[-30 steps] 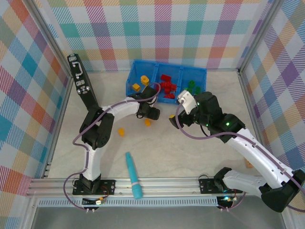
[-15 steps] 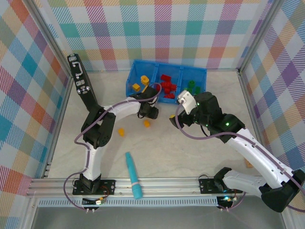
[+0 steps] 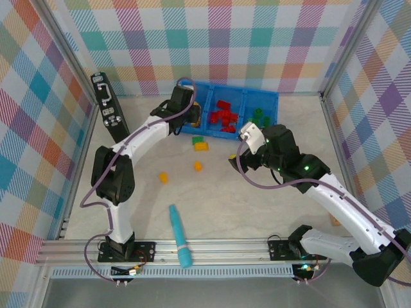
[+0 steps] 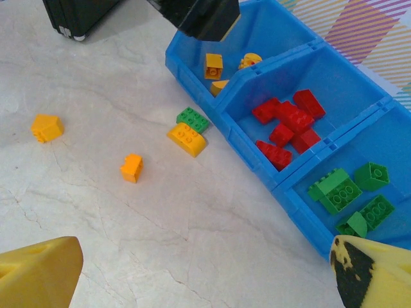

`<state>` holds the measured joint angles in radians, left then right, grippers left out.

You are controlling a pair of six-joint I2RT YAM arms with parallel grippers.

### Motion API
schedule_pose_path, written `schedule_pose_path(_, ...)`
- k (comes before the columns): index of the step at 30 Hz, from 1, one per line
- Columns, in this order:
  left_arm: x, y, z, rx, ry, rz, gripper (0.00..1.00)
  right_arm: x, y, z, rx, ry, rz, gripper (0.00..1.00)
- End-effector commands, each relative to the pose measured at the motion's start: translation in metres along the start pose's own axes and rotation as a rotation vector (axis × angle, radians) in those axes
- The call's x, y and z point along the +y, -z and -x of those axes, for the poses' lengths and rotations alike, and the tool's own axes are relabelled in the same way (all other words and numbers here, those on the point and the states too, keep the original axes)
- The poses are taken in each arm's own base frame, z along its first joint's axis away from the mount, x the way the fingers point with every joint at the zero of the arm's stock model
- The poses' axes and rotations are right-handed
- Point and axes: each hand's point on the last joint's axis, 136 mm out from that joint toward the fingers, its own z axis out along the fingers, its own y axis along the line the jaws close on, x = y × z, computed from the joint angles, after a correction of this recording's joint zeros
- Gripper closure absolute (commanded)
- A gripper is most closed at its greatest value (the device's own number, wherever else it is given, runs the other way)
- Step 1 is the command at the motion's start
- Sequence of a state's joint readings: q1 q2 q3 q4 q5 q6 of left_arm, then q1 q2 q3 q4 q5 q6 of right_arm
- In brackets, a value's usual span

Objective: Sort the legos into containers by color
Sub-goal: Place the lego in the container, then pick up the lego from the center of the table.

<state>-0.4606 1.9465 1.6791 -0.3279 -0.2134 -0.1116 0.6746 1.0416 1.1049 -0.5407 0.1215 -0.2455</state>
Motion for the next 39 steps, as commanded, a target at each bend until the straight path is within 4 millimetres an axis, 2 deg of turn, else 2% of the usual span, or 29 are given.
schedule_pose_path(1, 0.013, -0.034, -0.007, 0.003, 0.032, 0.061, 0.63, -0.002, 0.008, 0.008, -0.036, 0.010, -0.014, 0.01)
schedule_pose_path(2, 0.013, -0.040, 0.000, -0.025, 0.053, 0.058, 0.56, -0.003, 0.009, 0.008, -0.035, 0.011, -0.016, 0.01)
schedule_pose_path(5, 0.009, -0.048, 0.000, -0.023, 0.065, 0.024, 0.46, -0.003, 0.012, 0.007, -0.034, 0.011, -0.021, 0.01)
schedule_pose_path(6, 0.005, -0.044, 0.002, -0.024, 0.060, 0.002, 0.37, -0.004, 0.013, 0.006, -0.032, 0.011, -0.022, 0.01)
schedule_pose_path(8, 0.002, -0.032, 0.007, -0.036, 0.049, -0.022, 0.33, -0.003, 0.014, 0.004, -0.028, 0.010, -0.023, 0.01)
schedule_pose_path(10, 0.001, -0.011, 0.012, -0.057, 0.036, -0.033, 0.20, -0.003, 0.013, 0.002, -0.025, 0.007, -0.020, 0.01)
schedule_pose_path(12, 0.001, 0.007, 0.014, -0.051, 0.030, -0.045, 0.17, -0.001, 0.012, 0.001, -0.024, 0.004, -0.015, 0.01)
schedule_pose_path(15, -0.002, 0.036, -0.012, 0.037, 0.011, -0.048, 0.22, 0.000, 0.010, 0.001, -0.025, 0.002, -0.008, 0.01)
schedule_pose_path(18, -0.008, 0.057, -0.053, 0.134, 0.008, -0.041, 0.23, -0.001, 0.010, 0.002, -0.029, 0.004, -0.013, 0.01)
schedule_pose_path(21, -0.017, 0.068, -0.104, 0.270, 0.006, -0.034, 0.24, -0.001, 0.008, 0.001, -0.025, 0.010, -0.013, 0.01)
schedule_pose_path(23, -0.028, 0.072, -0.128, 0.329, 0.024, -0.053, 0.25, -0.001, 0.007, 0.002, -0.025, 0.010, -0.010, 0.01)
schedule_pose_path(28, -0.044, 0.068, -0.174, 0.429, 0.063, -0.046, 0.29, 0.001, 0.007, 0.004, -0.031, 0.004, 0.002, 0.01)
schedule_pose_path(32, -0.054, 0.057, -0.195, 0.473, 0.080, -0.044, 0.32, 0.001, 0.006, 0.005, -0.030, 0.001, 0.005, 0.01)
schedule_pose_path(39, -0.059, 0.036, -0.226, 0.555, 0.103, -0.034, 0.38, -0.001, 0.008, 0.005, -0.031, 0.008, -0.007, 0.01)
